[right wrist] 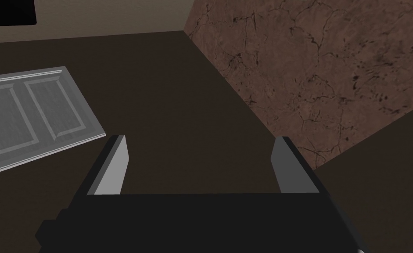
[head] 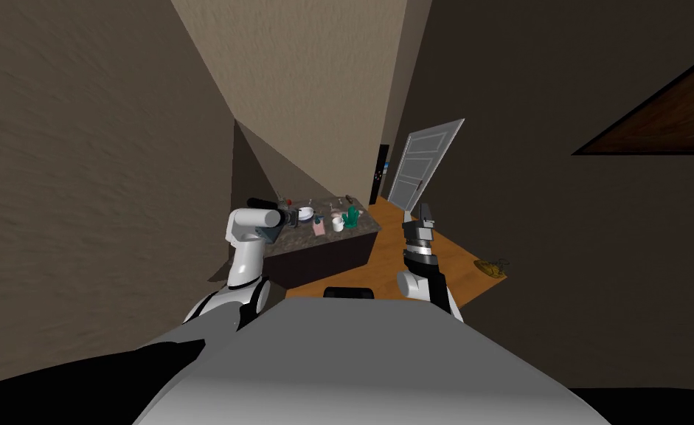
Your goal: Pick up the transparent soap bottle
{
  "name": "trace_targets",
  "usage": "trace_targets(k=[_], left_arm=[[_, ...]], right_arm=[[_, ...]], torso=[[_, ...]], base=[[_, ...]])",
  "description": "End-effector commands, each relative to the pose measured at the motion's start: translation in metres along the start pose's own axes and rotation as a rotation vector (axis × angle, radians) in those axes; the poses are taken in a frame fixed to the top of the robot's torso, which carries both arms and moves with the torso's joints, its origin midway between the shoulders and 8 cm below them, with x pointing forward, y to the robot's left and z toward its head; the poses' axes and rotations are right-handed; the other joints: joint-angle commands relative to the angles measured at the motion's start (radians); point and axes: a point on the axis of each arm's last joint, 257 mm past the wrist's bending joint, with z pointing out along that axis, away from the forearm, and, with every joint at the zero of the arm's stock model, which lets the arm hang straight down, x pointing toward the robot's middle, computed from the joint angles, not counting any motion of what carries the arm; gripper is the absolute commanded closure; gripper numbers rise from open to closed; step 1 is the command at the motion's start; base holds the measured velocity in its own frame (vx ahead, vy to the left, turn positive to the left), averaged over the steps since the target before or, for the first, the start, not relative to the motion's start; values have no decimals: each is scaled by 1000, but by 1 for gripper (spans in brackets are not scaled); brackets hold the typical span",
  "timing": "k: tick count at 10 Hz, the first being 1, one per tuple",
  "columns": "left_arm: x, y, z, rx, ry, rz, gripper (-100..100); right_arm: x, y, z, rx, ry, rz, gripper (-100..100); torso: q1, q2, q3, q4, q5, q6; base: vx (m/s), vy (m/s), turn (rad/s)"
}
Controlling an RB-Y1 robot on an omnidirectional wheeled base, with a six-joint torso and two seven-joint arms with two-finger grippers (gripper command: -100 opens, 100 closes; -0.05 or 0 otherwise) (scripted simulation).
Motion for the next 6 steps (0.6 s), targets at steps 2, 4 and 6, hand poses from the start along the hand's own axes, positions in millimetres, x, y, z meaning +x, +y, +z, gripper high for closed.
trace_targets(k=[2, 4, 6], left_arm=[[-1, 11, -1, -52, -2, 5, -100], [-3, 18, -3, -98, -4, 13, -100], [-5, 25, -6, -142, -7, 21, -100]], right_arm=[[0, 0, 0, 0, 0, 0, 0], [0, 0, 0, 0, 0, 0, 0], [0, 0, 0, 0, 0, 0, 0]], torso=[[1, 1, 0, 0, 0, 0], [3, 3, 2, 1, 1, 0], [0, 1, 1, 0, 0, 0]], base=[[41, -50, 2], [46, -57, -5], [69, -78, -3]])
